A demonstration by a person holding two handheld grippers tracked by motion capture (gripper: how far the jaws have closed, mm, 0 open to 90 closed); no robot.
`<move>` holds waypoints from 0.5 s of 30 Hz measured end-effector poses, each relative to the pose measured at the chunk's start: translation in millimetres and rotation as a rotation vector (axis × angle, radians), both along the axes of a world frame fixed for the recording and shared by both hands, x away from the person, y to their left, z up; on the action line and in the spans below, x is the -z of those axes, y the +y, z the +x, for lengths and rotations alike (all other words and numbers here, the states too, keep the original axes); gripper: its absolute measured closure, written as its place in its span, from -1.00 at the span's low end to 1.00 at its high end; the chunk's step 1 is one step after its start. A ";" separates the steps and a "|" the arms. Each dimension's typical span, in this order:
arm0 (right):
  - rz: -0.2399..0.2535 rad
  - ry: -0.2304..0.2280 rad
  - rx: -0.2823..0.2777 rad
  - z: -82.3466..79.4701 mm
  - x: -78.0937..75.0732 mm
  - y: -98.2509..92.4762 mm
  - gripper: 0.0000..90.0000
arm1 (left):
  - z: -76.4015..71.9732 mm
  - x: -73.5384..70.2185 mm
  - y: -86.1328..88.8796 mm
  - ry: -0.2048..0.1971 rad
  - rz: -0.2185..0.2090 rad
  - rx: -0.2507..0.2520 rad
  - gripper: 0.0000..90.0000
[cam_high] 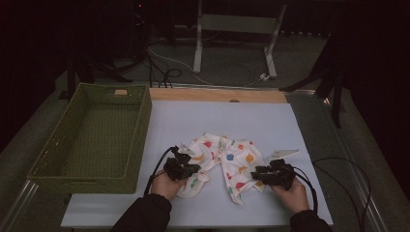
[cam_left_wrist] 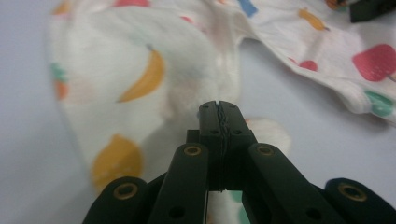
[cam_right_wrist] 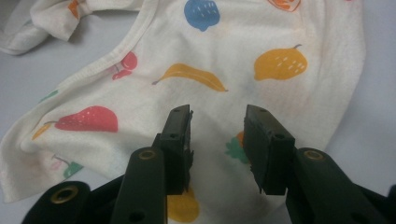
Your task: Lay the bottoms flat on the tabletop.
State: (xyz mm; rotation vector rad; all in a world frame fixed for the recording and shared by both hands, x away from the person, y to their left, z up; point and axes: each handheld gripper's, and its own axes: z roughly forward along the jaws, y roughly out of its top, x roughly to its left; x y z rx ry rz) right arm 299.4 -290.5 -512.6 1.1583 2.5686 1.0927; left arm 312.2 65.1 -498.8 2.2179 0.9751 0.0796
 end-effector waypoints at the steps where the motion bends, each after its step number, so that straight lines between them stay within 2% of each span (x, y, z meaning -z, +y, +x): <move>1: 0.000 0.000 0.000 0.0 0.0 0.0 0.36 | 0.0 0.0 0.0 0.000 0.000 0.000 1.00; 5: 0.001 0.001 -0.003 0.0 1.2 1.5 0.36 | 3.7 1.7 13.3 -0.008 0.030 -0.042 1.00; 12: -0.003 -0.005 -0.004 -0.2 0.5 1.2 0.36 | 10.4 8.2 22.9 -0.015 0.049 -0.082 1.00; 15: 0.000 -0.007 -0.003 -0.4 -0.3 0.7 0.36 | 15.1 12.8 24.5 -0.009 0.074 -0.094 1.00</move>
